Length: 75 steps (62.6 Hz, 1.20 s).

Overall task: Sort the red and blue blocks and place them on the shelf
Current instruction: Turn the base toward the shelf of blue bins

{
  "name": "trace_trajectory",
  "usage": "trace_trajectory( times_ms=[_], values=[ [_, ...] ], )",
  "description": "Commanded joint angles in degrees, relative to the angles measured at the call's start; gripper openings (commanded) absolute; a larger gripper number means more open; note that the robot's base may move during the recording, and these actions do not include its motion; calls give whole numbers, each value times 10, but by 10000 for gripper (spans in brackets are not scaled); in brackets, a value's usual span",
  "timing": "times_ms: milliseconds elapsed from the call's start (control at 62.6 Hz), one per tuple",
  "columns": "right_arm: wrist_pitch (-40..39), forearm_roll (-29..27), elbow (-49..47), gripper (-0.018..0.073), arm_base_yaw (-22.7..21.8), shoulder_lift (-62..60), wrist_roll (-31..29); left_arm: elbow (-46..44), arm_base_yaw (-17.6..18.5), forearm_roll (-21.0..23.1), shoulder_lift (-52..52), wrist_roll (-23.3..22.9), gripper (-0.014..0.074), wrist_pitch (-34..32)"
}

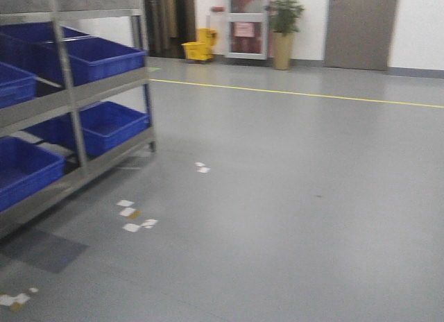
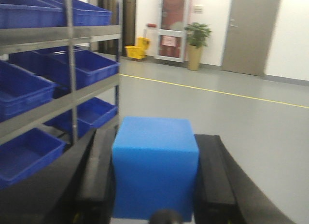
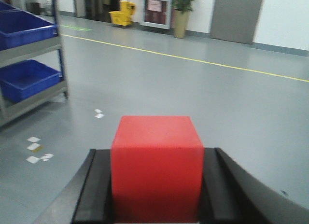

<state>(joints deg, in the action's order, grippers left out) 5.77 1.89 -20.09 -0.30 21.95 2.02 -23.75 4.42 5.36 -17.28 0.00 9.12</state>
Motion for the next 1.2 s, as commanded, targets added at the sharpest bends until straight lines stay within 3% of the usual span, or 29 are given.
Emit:
trace_trajectory(
  times_ms=[0, 1182],
  values=[
    [-54, 2, -17, 48, -4, 2, -4, -16, -2, 4, -5, -3, 125, -53],
    [-54, 2, -17, 48, -4, 2, -4, -16, -2, 4, -5, -3, 125, -53]
  ],
)
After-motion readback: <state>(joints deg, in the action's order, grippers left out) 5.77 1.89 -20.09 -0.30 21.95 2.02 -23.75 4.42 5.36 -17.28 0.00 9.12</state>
